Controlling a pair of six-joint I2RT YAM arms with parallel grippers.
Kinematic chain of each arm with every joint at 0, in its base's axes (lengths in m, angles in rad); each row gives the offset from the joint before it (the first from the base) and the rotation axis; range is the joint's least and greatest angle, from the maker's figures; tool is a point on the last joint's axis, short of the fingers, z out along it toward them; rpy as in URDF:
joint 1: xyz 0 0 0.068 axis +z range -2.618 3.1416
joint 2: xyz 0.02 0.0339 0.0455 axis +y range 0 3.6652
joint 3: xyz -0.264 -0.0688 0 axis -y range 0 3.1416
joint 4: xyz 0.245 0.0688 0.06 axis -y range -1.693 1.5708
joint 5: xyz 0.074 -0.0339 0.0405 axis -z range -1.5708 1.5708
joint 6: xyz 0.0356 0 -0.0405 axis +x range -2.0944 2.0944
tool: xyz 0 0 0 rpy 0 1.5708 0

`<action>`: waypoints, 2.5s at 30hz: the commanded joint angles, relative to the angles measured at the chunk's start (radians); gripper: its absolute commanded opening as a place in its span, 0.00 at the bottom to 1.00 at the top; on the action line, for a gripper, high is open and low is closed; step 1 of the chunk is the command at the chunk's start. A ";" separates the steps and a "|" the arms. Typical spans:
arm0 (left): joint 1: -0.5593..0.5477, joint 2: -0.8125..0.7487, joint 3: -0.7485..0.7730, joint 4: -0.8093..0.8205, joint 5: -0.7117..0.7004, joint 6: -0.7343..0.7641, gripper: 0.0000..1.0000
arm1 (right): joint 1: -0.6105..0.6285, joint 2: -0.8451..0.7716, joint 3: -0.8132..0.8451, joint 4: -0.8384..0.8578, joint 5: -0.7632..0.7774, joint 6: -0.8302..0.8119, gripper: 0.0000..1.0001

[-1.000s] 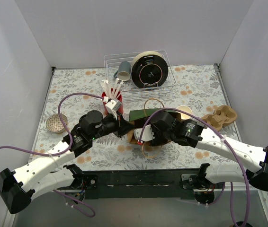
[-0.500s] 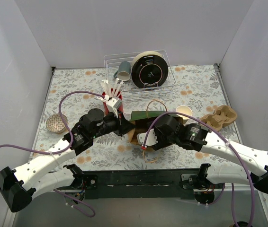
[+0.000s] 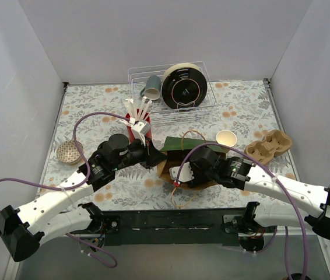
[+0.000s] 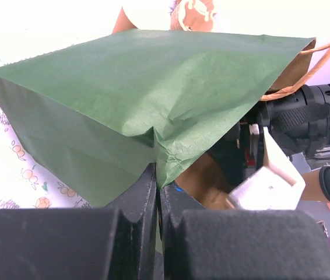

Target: Pack the takeout coffee

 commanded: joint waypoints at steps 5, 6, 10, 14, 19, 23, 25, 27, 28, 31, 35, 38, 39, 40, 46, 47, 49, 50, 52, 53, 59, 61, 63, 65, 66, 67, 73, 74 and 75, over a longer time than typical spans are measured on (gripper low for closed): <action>-0.004 -0.006 0.043 -0.038 0.030 -0.048 0.00 | -0.038 -0.021 -0.011 0.089 0.005 0.038 0.10; -0.004 -0.006 0.040 -0.038 0.031 -0.050 0.00 | -0.044 -0.016 -0.011 0.092 0.005 0.036 0.10; -0.004 -0.014 0.031 -0.037 0.033 -0.056 0.00 | -0.055 0.005 -0.003 0.112 0.029 0.046 0.09; -0.004 -0.020 0.034 -0.043 0.031 -0.048 0.00 | -0.064 0.025 -0.002 0.117 0.029 0.044 0.09; -0.004 -0.009 0.048 -0.048 0.040 -0.039 0.00 | -0.076 0.037 -0.011 0.134 0.017 0.053 0.09; -0.004 -0.011 0.040 -0.048 0.039 -0.044 0.00 | -0.091 0.037 -0.028 0.171 0.011 0.067 0.09; -0.004 -0.009 0.042 -0.046 0.042 -0.045 0.00 | -0.105 0.036 -0.042 0.198 -0.006 0.069 0.09; -0.004 -0.009 0.043 -0.048 0.043 -0.047 0.00 | -0.119 0.043 -0.046 0.207 -0.014 0.067 0.09; -0.004 -0.008 0.043 -0.048 0.045 -0.050 0.00 | -0.124 0.048 -0.049 0.211 -0.015 0.064 0.09; -0.004 -0.009 0.040 -0.048 0.043 -0.057 0.00 | -0.144 0.054 -0.057 0.229 -0.033 0.063 0.08; -0.004 0.000 0.046 -0.048 0.045 -0.066 0.00 | -0.167 0.027 -0.097 0.289 -0.066 0.040 0.06; -0.004 0.004 0.054 -0.051 0.045 -0.070 0.00 | -0.197 0.010 -0.127 0.335 -0.101 0.039 0.06; -0.003 0.006 0.055 -0.052 0.045 -0.071 0.00 | -0.203 0.008 -0.132 0.341 -0.107 0.032 0.06; -0.004 0.006 0.056 -0.052 0.043 -0.074 0.00 | -0.206 0.007 -0.137 0.345 -0.128 0.032 0.06; -0.004 0.006 0.048 -0.054 0.045 -0.091 0.00 | -0.219 -0.003 -0.163 0.379 -0.141 0.041 0.06; -0.004 0.007 0.048 -0.051 0.046 -0.091 0.00 | -0.223 -0.004 -0.164 0.379 -0.138 0.040 0.06; -0.004 0.007 0.048 -0.052 0.045 -0.096 0.00 | -0.226 -0.010 -0.175 0.384 -0.138 0.039 0.06; -0.004 0.009 0.049 -0.052 0.045 -0.097 0.00 | -0.228 -0.012 -0.178 0.385 -0.136 0.038 0.06; -0.004 0.009 0.048 -0.051 0.046 -0.100 0.00 | -0.229 -0.012 -0.183 0.379 -0.141 0.036 0.06; -0.004 0.009 0.048 -0.051 0.048 -0.102 0.00 | -0.231 -0.010 -0.183 0.375 -0.142 0.029 0.06; -0.004 0.017 0.062 -0.052 0.059 -0.100 0.00 | -0.231 0.034 -0.171 0.362 -0.138 -0.010 0.06; -0.004 0.020 0.069 -0.054 0.062 -0.102 0.00 | -0.231 0.043 -0.166 0.367 -0.129 -0.016 0.06; -0.004 0.021 0.080 -0.058 0.063 -0.102 0.00 | -0.233 0.050 -0.164 0.384 -0.124 -0.011 0.06; -0.004 0.021 0.079 -0.058 0.063 -0.102 0.00 | -0.233 0.057 -0.160 0.366 -0.113 -0.019 0.06; -0.004 0.021 0.079 -0.058 0.063 -0.105 0.00 | -0.233 0.060 -0.157 0.365 -0.110 -0.019 0.06; -0.004 0.021 0.077 -0.057 0.063 -0.105 0.00 | -0.233 0.065 -0.154 0.369 -0.103 -0.010 0.06; -0.004 0.015 0.071 -0.054 0.068 -0.106 0.00 | -0.237 0.120 -0.108 0.367 -0.084 -0.008 0.06; -0.004 0.015 0.071 -0.055 0.068 -0.106 0.00 | -0.237 0.144 -0.100 0.359 -0.083 0.001 0.07; -0.004 0.014 0.071 -0.057 0.066 -0.106 0.00 | -0.237 0.157 -0.089 0.350 -0.081 0.006 0.08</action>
